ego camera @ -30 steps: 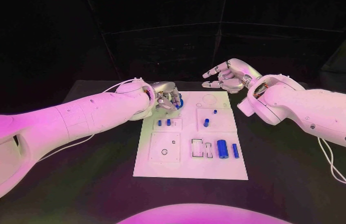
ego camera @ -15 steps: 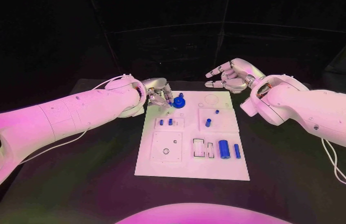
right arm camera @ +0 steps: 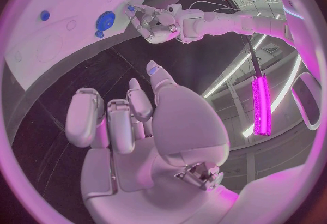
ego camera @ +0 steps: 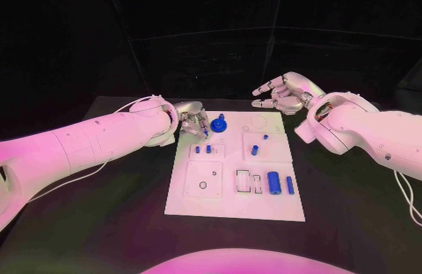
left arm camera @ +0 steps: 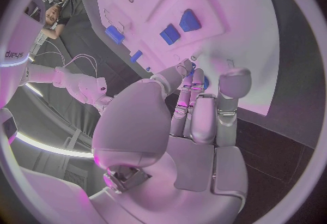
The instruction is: Assemble the parts on the task board
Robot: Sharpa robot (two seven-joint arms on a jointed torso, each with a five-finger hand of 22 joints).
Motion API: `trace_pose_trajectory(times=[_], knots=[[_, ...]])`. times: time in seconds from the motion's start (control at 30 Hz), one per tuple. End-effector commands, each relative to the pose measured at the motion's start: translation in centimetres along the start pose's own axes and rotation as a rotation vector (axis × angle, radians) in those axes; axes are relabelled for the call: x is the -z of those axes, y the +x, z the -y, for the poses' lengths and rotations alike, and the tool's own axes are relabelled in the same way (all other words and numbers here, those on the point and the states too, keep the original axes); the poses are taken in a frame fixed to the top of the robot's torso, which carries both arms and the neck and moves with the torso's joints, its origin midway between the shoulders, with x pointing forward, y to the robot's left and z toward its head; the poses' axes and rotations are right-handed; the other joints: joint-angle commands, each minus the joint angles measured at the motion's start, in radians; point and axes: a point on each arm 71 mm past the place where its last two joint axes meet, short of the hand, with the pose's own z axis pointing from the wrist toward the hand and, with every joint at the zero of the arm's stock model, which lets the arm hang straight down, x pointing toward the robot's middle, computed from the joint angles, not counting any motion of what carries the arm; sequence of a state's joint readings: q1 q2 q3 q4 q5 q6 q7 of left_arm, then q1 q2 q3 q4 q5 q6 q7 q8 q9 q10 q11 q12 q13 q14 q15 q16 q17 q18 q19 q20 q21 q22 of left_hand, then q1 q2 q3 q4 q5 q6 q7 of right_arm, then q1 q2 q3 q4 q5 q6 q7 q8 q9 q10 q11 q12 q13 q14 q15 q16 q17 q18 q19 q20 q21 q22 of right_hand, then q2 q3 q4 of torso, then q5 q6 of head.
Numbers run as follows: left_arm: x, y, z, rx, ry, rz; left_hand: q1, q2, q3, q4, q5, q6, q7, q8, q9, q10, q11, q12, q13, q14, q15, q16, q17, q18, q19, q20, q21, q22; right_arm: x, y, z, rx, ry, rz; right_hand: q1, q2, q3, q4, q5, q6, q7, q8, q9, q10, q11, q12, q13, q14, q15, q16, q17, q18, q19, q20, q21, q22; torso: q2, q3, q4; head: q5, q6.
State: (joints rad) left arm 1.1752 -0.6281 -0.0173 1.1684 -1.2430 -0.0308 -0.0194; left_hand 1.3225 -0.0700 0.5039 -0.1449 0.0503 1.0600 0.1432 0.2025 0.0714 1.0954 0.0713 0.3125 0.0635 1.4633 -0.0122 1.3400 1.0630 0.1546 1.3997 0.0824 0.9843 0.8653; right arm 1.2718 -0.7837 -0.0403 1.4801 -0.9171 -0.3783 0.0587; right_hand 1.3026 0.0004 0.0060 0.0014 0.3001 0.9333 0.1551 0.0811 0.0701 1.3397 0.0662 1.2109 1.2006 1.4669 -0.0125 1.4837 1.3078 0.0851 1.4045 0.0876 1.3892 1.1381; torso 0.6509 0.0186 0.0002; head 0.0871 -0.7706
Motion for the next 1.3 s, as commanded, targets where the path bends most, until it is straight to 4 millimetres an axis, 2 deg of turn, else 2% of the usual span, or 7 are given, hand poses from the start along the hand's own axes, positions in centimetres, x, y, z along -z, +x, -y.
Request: trace_pose_trajectory(times=[0.03,0.17,0.53,1.13,1.3], knots=[[-0.13,0.17,0.09,0.006,-0.001,-0.019,-0.003,-0.003,0.000,0.001,-0.002,0.006,0.000,-0.002,-0.001,0.008,0.002,-0.004,0.001,0.019,-0.002,0.006,-0.001,-0.019,0.005,0.000,0.004,0.001,-0.05,-0.01,-0.19,0.000,-0.009,-0.003,-0.002,0.008,-0.005,0.001,0.006,0.008,-0.002,0.003,0.000,-0.006,-0.004,-0.005,-0.001,0.062,-0.003,-0.006,0.063,-0.003,-0.005,0.001,-0.007,-0.001,0.000,0.0011,-0.0005,-0.002,0.000],[-0.26,0.40,0.09,0.005,-0.008,-0.026,-0.004,-0.003,0.000,0.001,-0.002,0.005,0.000,-0.003,-0.002,0.008,0.002,-0.005,0.001,0.019,-0.002,0.006,0.000,-0.019,0.005,0.000,0.004,0.002,-0.11,0.06,-0.23,0.000,-0.010,-0.005,-0.002,0.008,-0.005,0.001,0.006,0.008,-0.002,0.003,0.000,-0.006,-0.004,-0.005,-0.001,0.062,-0.003,-0.006,0.063,-0.003,-0.005,0.001,-0.007,-0.001,0.000,0.0005,-0.0007,-0.008,0.000],[-0.44,0.81,-0.03,0.004,-0.027,-0.044,-0.005,-0.004,-0.001,0.000,-0.002,0.005,0.000,-0.004,-0.002,0.007,0.002,-0.006,0.001,0.019,-0.002,0.006,-0.001,-0.019,0.004,0.000,0.002,0.000,-0.14,0.08,-0.23,0.000,-0.010,-0.005,-0.002,0.008,-0.005,0.001,0.006,0.008,-0.002,0.003,0.000,-0.006,-0.004,-0.005,-0.001,0.062,-0.003,-0.006,0.063,-0.003,-0.005,0.001,-0.007,-0.001,-0.001,0.0007,0.0000,-0.003,-0.003],[-0.59,0.93,-0.06,-0.031,-0.035,-0.049,-0.005,-0.004,-0.001,-0.001,-0.002,0.003,0.001,-0.007,-0.003,0.006,0.003,-0.010,0.000,0.019,-0.002,0.006,-0.002,-0.019,0.003,0.000,0.003,0.001,-0.11,0.05,-0.21,0.000,-0.010,-0.004,-0.002,0.008,-0.005,0.001,0.006,0.008,-0.002,0.003,0.000,-0.006,-0.004,-0.005,-0.001,0.062,-0.003,-0.006,0.063,-0.003,-0.005,0.001,-0.007,-0.001,0.000,0.0010,0.0002,-0.005,-0.003],[-0.63,1.13,0.02,-0.031,-0.036,-0.055,-0.014,-0.022,-0.010,-0.005,-0.002,-0.030,0.012,-0.031,-0.009,-0.016,0.013,-0.029,-0.001,0.019,0.005,0.008,-0.001,-0.021,0.003,0.004,0.007,0.007,-0.10,0.03,-0.19,0.000,-0.009,-0.003,-0.002,0.008,-0.005,0.001,0.006,0.008,-0.002,0.003,0.000,-0.006,-0.004,-0.005,-0.001,0.062,-0.003,-0.006,0.063,-0.003,-0.005,0.001,-0.007,-0.001,0.000,0.0003,-0.0004,-0.005,-0.004]])
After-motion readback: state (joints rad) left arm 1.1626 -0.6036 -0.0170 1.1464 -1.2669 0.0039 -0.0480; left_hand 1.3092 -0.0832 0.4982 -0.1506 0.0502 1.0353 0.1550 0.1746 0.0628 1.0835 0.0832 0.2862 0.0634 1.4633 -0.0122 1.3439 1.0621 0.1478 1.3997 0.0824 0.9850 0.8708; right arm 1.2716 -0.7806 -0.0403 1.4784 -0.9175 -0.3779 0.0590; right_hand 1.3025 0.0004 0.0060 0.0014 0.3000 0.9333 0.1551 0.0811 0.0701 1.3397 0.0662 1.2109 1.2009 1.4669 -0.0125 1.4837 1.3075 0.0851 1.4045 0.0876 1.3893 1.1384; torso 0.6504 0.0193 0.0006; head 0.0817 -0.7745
